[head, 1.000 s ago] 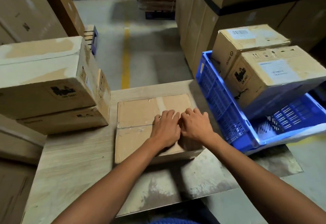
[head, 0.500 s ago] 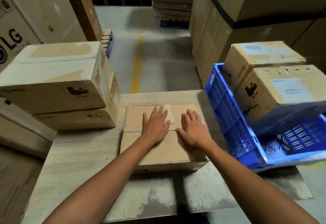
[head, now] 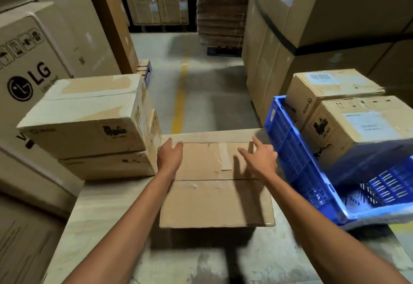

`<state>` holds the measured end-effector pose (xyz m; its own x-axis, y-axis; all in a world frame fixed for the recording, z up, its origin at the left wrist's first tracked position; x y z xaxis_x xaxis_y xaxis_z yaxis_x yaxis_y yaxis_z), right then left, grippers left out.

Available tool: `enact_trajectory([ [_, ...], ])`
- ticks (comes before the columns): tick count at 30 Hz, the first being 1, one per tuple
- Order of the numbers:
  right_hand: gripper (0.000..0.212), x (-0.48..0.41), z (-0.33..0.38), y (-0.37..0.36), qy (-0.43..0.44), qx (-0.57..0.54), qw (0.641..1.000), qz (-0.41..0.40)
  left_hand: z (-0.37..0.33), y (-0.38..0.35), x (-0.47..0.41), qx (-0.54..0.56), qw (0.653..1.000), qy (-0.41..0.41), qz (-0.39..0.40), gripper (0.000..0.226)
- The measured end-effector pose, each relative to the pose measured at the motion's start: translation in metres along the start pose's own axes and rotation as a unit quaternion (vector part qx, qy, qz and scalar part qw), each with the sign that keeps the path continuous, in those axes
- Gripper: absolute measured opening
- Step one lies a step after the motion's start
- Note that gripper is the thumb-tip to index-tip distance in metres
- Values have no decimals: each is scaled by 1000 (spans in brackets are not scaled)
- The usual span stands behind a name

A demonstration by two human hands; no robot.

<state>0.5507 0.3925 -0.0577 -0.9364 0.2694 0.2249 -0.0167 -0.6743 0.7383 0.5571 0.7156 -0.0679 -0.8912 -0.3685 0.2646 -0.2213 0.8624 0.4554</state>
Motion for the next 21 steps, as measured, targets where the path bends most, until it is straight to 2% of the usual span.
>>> enact_trajectory([
  [2, 59, 9, 9, 20, -3, -5, 999, -49, -17, 9, 2, 25, 999, -22, -14, 57],
  [6, 40, 24, 17, 44, 0, -112, 984, -138, -44, 31, 17, 40, 995, -57, -67, 21],
  [10, 31, 44, -5, 25, -37, -178, 968, -175, -42, 40, 46, 24, 986, -109, -122, 1],
  [17, 31, 75, -31, 1, -31, -179, 961, -207, 19, 37, 79, 24, 988, -94, -122, 14],
  [21, 28, 82, -24, 2, -14, -122, 971, -205, 23, 37, 88, -25, 988, -117, -101, 15],
])
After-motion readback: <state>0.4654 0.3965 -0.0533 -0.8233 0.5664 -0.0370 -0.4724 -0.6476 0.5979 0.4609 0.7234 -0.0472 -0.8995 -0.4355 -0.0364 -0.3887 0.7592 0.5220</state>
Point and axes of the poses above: each hand's wrist, its own x-axis away from the middle knuckle, its own y-axis out of the back of the hand, z = x × y, the point moved 9 cm from there along -x, towards the middle knuckle, and after that the axes turned 4 degrees about z, right-handed, at the moved point
